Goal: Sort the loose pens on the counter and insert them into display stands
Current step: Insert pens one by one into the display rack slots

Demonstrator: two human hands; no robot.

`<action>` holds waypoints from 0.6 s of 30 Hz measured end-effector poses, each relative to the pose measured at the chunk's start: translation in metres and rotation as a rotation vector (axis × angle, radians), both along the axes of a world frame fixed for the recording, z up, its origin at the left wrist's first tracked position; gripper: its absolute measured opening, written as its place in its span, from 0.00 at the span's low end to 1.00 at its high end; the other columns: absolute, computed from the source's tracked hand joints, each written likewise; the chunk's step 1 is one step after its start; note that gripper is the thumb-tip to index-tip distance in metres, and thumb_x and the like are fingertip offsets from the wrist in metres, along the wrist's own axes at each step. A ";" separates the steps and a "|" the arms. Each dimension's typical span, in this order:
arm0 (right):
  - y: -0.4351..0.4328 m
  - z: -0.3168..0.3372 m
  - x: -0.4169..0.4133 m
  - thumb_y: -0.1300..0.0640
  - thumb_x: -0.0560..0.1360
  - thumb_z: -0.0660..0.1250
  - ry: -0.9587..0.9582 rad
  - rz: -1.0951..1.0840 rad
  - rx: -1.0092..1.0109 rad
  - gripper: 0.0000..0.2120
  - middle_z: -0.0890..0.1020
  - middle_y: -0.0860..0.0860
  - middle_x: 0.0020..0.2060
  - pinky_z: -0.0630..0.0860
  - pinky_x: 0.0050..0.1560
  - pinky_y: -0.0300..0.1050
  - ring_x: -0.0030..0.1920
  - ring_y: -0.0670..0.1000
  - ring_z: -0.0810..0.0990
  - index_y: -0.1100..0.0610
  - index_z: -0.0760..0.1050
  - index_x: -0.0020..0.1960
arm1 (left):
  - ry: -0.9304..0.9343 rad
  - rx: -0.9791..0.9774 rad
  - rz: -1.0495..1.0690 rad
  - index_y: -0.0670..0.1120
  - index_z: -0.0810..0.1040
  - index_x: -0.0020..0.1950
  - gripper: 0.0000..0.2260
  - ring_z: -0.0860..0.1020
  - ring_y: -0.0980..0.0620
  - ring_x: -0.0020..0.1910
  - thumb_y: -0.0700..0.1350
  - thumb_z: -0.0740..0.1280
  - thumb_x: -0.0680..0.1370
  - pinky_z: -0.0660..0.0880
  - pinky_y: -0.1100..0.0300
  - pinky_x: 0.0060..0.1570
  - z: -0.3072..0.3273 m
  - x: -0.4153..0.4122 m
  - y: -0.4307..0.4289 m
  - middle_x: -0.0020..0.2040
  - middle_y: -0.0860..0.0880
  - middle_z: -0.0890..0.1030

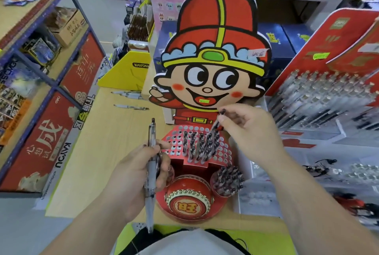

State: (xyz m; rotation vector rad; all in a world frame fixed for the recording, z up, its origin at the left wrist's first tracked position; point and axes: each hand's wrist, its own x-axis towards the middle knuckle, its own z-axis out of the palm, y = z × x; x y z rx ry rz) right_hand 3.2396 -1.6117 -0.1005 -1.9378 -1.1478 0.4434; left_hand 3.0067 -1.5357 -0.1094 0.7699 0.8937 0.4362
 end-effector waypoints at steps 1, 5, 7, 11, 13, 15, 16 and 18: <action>0.001 -0.003 0.000 0.56 0.76 0.72 0.007 0.006 -0.012 0.09 0.84 0.39 0.43 0.76 0.48 0.31 0.46 0.39 0.81 0.50 0.84 0.56 | 0.007 -0.003 0.001 0.41 0.78 0.52 0.11 0.64 0.49 0.21 0.42 0.57 0.84 0.64 0.60 0.22 -0.001 0.001 0.002 0.33 0.42 0.72; 0.004 -0.005 0.000 0.55 0.76 0.72 0.039 0.019 -0.043 0.08 0.85 0.40 0.43 0.79 0.50 0.39 0.45 0.41 0.82 0.50 0.85 0.54 | 0.029 -0.017 0.001 0.41 0.77 0.53 0.11 0.64 0.50 0.21 0.42 0.56 0.84 0.61 0.61 0.23 -0.007 0.003 0.009 0.33 0.42 0.72; 0.005 -0.005 0.002 0.55 0.76 0.72 0.042 0.016 -0.052 0.07 0.85 0.41 0.42 0.81 0.51 0.43 0.45 0.42 0.83 0.50 0.85 0.53 | 0.031 -0.023 -0.007 0.41 0.77 0.54 0.11 0.64 0.50 0.21 0.42 0.56 0.84 0.61 0.61 0.23 -0.009 0.003 0.009 0.34 0.42 0.72; 0.006 -0.007 0.002 0.55 0.76 0.73 0.043 0.028 -0.076 0.07 0.85 0.40 0.41 0.80 0.49 0.40 0.44 0.41 0.82 0.48 0.85 0.52 | 0.025 -0.022 -0.022 0.41 0.77 0.55 0.11 0.63 0.50 0.22 0.42 0.56 0.83 0.60 0.60 0.23 -0.010 0.003 0.009 0.34 0.42 0.72; 0.005 -0.010 0.000 0.55 0.75 0.73 0.030 0.044 -0.102 0.07 0.84 0.39 0.41 0.78 0.48 0.35 0.45 0.39 0.82 0.48 0.85 0.53 | 0.025 -0.021 -0.024 0.41 0.77 0.54 0.11 0.63 0.50 0.22 0.42 0.56 0.83 0.60 0.60 0.23 -0.011 0.004 0.009 0.34 0.42 0.73; 0.005 -0.014 -0.003 0.55 0.75 0.74 0.035 0.053 -0.113 0.08 0.84 0.38 0.41 0.77 0.47 0.31 0.44 0.37 0.81 0.49 0.85 0.53 | 0.026 -0.023 -0.023 0.41 0.78 0.54 0.11 0.64 0.49 0.22 0.42 0.57 0.83 0.61 0.60 0.23 -0.012 0.003 0.010 0.34 0.42 0.73; 0.005 -0.015 -0.004 0.55 0.74 0.74 0.044 0.056 -0.117 0.07 0.84 0.37 0.40 0.77 0.47 0.30 0.44 0.37 0.81 0.49 0.85 0.53 | 0.025 -0.023 -0.022 0.41 0.78 0.54 0.11 0.64 0.49 0.22 0.42 0.57 0.83 0.61 0.60 0.23 -0.012 0.003 0.010 0.34 0.42 0.73; 0.005 -0.016 -0.004 0.54 0.75 0.74 0.042 0.071 -0.145 0.07 0.83 0.36 0.40 0.76 0.46 0.29 0.44 0.36 0.81 0.48 0.86 0.53 | 0.025 -0.021 -0.021 0.41 0.78 0.54 0.11 0.64 0.50 0.22 0.42 0.57 0.83 0.62 0.60 0.23 -0.013 0.003 0.009 0.34 0.42 0.73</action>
